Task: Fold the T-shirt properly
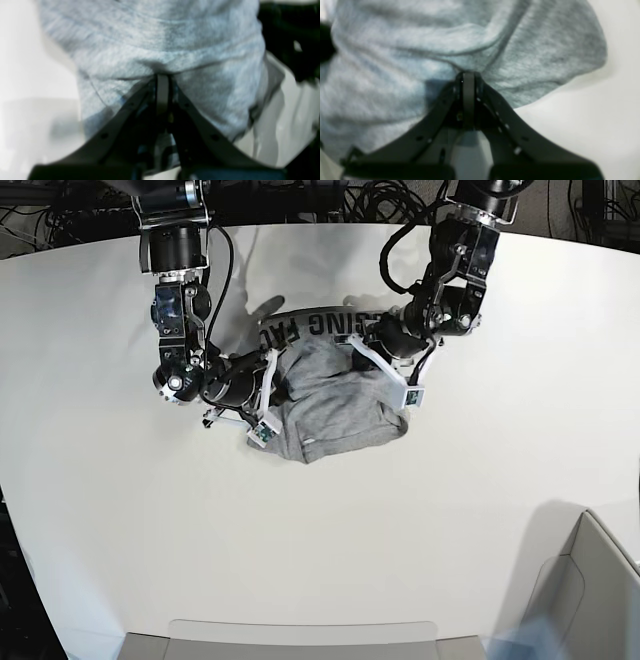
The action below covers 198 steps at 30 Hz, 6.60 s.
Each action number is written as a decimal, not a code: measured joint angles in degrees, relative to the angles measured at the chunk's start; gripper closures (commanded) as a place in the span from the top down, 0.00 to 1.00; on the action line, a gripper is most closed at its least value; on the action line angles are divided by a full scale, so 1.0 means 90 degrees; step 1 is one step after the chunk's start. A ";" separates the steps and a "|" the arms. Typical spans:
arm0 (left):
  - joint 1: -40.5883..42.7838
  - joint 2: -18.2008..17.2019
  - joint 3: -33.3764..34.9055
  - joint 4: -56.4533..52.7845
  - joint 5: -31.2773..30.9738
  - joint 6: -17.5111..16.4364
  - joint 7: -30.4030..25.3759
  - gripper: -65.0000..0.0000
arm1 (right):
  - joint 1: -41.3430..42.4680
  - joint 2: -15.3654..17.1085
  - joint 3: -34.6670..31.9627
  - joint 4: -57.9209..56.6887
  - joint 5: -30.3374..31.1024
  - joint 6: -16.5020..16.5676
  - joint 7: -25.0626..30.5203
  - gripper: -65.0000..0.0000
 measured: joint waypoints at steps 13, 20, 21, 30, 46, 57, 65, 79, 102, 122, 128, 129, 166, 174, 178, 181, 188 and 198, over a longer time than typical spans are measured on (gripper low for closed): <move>0.0165 0.0000 0.0554 0.1263 0.0049 0.0022 0.0078 0.00 | -0.1030 -0.0138 0.2375 0.3334 0.0019 0.0000 -0.0087 0.00; -0.0481 0.0034 0.1263 -0.0500 -0.0240 -0.0180 0.0015 0.00 | -0.1829 0.0192 0.2577 0.3538 0.0068 -0.0002 -0.0063 0.00; -0.0515 0.0032 0.1256 -0.0724 -0.0318 -0.0202 -0.0053 0.00 | -0.1957 0.0194 0.2577 0.3546 0.0066 0.0000 -0.0061 0.00; -0.0498 -0.0753 0.0257 -0.1022 -0.0736 -0.0199 -0.0180 0.00 | -0.2254 0.0243 0.2577 0.3801 0.0041 -0.0002 -0.0063 0.00; -0.0612 -0.2681 -0.0216 -0.1817 -0.0219 -0.0544 -0.0610 0.00 | -0.2317 0.0233 0.2577 0.3813 0.0039 0.0000 -0.0066 0.00; -0.0267 -0.3184 -0.0850 -0.0015 -0.0044 -0.0590 -0.0095 0.00 | -0.2412 0.0306 0.2577 0.4291 0.0420 -0.0002 -0.0056 0.00; 0.0578 -0.2081 -0.3874 0.2344 -0.0070 -0.0593 -0.0250 0.00 | -0.3174 0.1358 0.3286 0.4335 0.2460 -0.0002 0.0814 0.00; 0.3179 0.0053 -0.6615 0.2429 -0.0095 -0.1780 -0.0763 0.00 | -0.6387 0.1576 0.4160 0.4359 0.3560 0.0000 0.1739 0.00; 0.6268 0.0476 -0.6356 0.2103 0.0549 -0.1804 -0.0464 0.00 | -0.7842 0.1824 0.2747 0.2174 0.2365 -0.0010 0.1766 0.00; 0.4311 0.0525 -0.4449 -0.2601 0.2200 -0.1787 -0.1056 0.00 | -0.4605 0.2237 -0.0617 -0.4537 0.1163 -0.0925 0.4248 0.00; 0.3572 0.0493 -0.3759 -0.4320 0.3004 -0.1766 -0.1967 0.00 | -0.3650 0.2210 -0.1328 -0.5848 0.1100 -0.0945 0.4155 0.00; 0.3461 0.0500 -0.3660 -0.4639 0.3024 -0.1778 -0.2229 0.00 | -0.3497 0.2212 -0.1435 -0.5982 0.1095 -0.0959 0.4155 0.00; 0.1435 0.0012 -0.3422 -0.8922 0.3764 0.0087 -0.4779 0.00 | -0.2586 0.2416 -0.4286 -0.6300 0.1117 -0.3820 0.5119 0.00; 0.1217 0.0012 -0.3424 -0.8942 0.3757 0.0087 -0.4777 0.00 | -0.2635 0.2543 -0.4510 -0.5858 0.1151 -0.3798 0.5158 0.00; 0.0998 -0.0002 -0.3424 -0.8939 0.3759 0.0087 -0.4777 0.00 | -0.2613 0.2589 -0.4510 -0.5860 0.1149 -0.3815 0.5136 0.00; 0.0916 -0.0070 -0.3422 -0.8925 0.3762 0.0058 -0.4806 0.00 | -0.2625 0.2540 -0.4510 -0.5860 0.1151 -0.3810 0.5132 0.00; 0.0928 -0.0486 -0.3422 -0.8935 0.3762 0.0097 -0.4782 0.00 | -0.2606 0.2538 -0.4461 -0.5860 0.1151 -0.3813 0.5136 0.00; 0.0889 -0.0656 -0.3407 -0.8905 0.3764 0.0068 -0.5326 0.00 | -0.2455 0.2431 -0.4461 -0.5858 0.1360 -0.3789 0.5102 0.00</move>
